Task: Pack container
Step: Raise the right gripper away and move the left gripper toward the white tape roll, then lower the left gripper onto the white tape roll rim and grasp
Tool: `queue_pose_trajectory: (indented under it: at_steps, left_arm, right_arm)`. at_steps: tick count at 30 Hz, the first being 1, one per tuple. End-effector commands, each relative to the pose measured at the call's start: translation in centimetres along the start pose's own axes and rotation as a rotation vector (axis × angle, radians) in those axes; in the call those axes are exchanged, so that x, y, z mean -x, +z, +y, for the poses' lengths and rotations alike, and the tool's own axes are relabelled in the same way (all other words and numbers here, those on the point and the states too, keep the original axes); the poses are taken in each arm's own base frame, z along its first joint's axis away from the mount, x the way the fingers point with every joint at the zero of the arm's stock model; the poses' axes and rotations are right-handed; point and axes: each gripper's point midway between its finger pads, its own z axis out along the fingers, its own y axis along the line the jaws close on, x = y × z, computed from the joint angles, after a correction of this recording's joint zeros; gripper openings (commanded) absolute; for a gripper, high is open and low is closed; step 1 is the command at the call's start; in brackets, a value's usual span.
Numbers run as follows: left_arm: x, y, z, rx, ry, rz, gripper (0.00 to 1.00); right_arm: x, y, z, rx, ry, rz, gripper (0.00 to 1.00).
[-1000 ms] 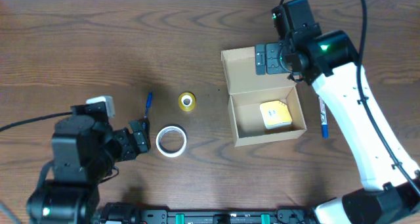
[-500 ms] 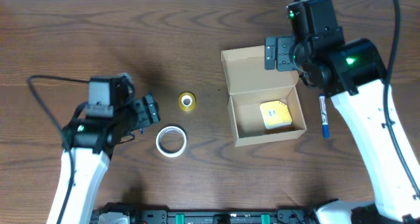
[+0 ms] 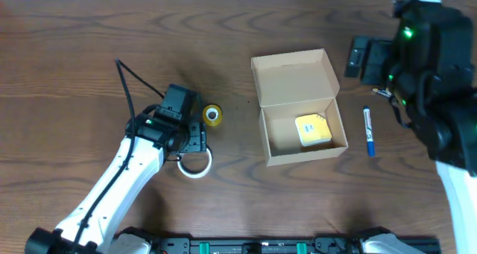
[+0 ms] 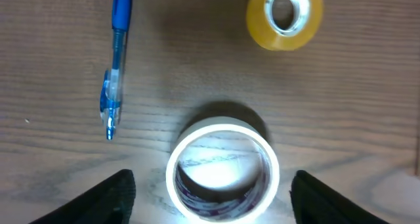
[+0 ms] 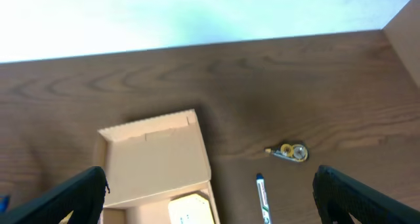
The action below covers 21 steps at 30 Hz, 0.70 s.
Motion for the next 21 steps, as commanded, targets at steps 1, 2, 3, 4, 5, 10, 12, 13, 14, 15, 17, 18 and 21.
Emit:
queue_pose_trajectory:
  at_steps: [1,2,3,4,5,10,12,13,14,15,17,18,21]
  left_arm:
    - [0.0,0.9,0.7,0.052,0.055,0.011,0.80]
    - [0.1,1.2,0.7,0.052,0.085,0.017,0.80]
    - [0.0,1.6,0.7,0.055,0.113,0.028,0.80]
    - [-0.2,1.8,0.8,0.059,0.132,0.041,0.80]
    - [-0.4,2.2,0.8,0.060,0.145,0.057,0.80]
    - [-2.1,3.8,1.0,0.062,0.108,0.125,0.80]
    - [-2.9,4.4,1.4,0.078,0.065,0.146,0.73]
    - [-3.3,4.6,1.6,0.087,0.043,0.153,0.68]
    - [-3.8,4.9,1.8,0.093,0.022,0.161,0.67]
    - [-4.3,5.2,2.0,0.098,0.004,0.170,0.66]
    - [-5.5,5.7,2.4,0.108,-0.018,0.193,0.67]
    - [-5.9,5.9,2.5,0.111,-0.024,0.200,0.67]
    - [-5.8,6.0,2.5,0.112,-0.057,0.194,0.56]
  right_arm:
    - [0.6,-1.8,-0.5,0.011,0.003,-0.039,0.99]
    - [0.7,-2.3,-0.7,0.014,0.006,-0.050,0.99]
    - [0.7,-2.8,-0.8,0.016,0.004,-0.060,0.99]
    - [0.7,-3.1,-0.9,0.017,0.003,-0.065,0.99]
    - [0.7,-3.3,-1.0,0.017,-0.005,-0.067,0.99]
    - [0.3,-3.4,-1.2,0.009,-0.019,-0.055,0.99]
    - [0.3,-3.4,-1.2,0.009,-0.019,-0.053,0.99]
    - [0.3,-3.4,-1.2,0.009,-0.019,-0.053,0.99]
    - [0.3,-3.4,-1.2,0.008,-0.019,-0.054,0.99]
    - [0.3,-3.4,-1.3,0.004,-0.019,-0.054,0.99]
    - [0.3,-3.4,-1.4,-0.004,-0.021,-0.055,0.99]
    - [0.3,-3.4,-1.4,-0.003,-0.023,-0.056,0.99]
    - [0.3,-3.4,-1.4,-0.003,-0.023,-0.055,0.99]
